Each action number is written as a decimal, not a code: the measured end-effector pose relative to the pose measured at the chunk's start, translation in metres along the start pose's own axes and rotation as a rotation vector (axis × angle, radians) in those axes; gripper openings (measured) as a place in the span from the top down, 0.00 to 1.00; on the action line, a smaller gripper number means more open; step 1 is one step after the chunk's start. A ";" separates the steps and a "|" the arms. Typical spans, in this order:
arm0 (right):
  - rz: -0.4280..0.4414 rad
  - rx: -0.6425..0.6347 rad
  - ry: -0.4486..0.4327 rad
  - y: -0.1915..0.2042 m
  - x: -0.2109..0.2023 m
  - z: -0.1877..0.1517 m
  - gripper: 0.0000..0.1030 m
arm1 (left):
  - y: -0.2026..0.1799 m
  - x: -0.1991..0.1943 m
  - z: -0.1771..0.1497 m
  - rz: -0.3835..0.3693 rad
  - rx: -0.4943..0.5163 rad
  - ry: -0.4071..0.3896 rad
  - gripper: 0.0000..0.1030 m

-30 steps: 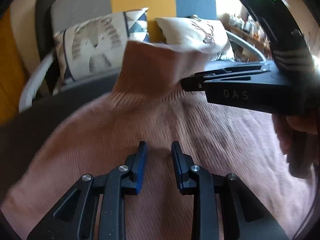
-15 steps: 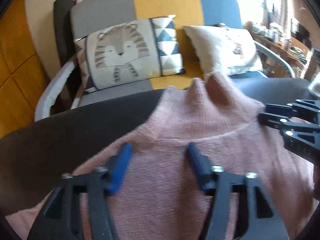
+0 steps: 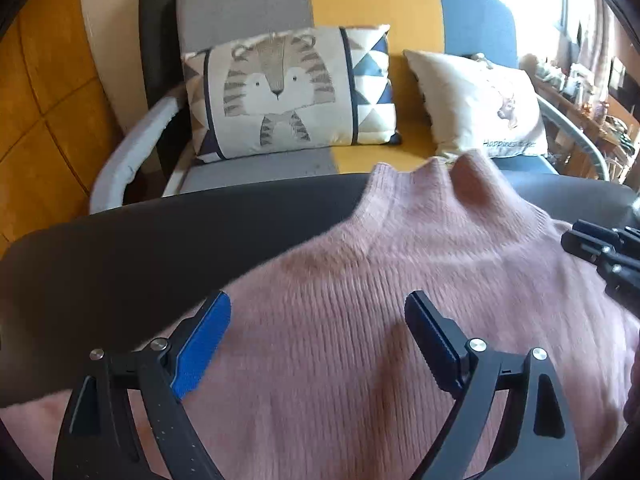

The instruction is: Fold clothes

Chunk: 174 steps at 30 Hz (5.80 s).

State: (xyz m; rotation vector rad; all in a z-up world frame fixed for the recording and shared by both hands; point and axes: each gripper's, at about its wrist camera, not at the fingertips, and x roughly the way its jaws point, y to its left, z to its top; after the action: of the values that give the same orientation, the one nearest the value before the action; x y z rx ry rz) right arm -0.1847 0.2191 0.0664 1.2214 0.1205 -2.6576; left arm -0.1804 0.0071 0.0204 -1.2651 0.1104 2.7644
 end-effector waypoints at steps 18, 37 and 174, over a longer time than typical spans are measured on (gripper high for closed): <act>-0.020 0.380 0.021 -0.078 -0.157 -0.151 0.76 | 0.013 -0.075 -0.127 -0.040 0.061 0.058 0.10; -0.336 0.668 0.026 -0.223 -0.330 -0.321 0.74 | 0.043 -0.074 -0.131 -0.059 0.037 0.078 0.02; -0.307 0.535 -0.002 -0.244 -0.206 -0.283 0.88 | -0.270 -0.079 -0.112 -0.377 0.445 0.021 0.14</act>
State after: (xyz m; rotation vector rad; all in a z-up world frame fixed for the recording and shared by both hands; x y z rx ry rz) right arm 0.0999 0.5353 0.0345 1.4436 -0.4721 -3.0755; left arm -0.0121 0.2583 0.0004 -1.0666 0.4153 2.2424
